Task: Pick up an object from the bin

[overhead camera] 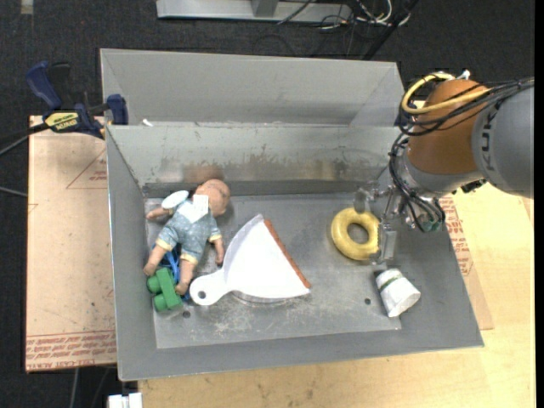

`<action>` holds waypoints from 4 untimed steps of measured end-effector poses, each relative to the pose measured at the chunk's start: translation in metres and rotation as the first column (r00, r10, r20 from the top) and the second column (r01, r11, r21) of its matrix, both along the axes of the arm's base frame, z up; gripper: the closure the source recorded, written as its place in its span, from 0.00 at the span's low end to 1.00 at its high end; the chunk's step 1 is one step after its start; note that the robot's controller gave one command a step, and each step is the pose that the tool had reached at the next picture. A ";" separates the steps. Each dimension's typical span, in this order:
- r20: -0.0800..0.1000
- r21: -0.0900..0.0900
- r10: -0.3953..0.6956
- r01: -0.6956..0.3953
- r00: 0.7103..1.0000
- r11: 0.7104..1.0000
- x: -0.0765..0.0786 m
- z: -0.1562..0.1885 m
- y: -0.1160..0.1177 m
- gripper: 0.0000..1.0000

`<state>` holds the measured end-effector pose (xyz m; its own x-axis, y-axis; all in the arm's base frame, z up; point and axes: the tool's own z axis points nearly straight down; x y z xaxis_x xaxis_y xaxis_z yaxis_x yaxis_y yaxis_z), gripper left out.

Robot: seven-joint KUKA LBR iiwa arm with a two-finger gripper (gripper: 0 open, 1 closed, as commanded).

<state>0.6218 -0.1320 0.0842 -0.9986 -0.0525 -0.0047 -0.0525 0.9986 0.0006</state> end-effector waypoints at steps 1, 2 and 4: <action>-0.001 0.000 -0.040 0.040 0.999 0.999 -0.029 -0.014 0.011 1.00; -0.001 0.000 -0.039 0.039 0.999 0.999 -0.029 -0.014 0.011 1.00; 0.003 0.001 -0.020 0.020 1.000 1.000 -0.016 0.108 0.026 1.00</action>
Offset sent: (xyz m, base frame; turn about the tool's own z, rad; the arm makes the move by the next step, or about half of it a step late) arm 0.0000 0.0000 0.0000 0.0000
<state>0.6059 -0.1063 0.1920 -0.9994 -0.0326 -0.0074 -0.0326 0.9995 0.0010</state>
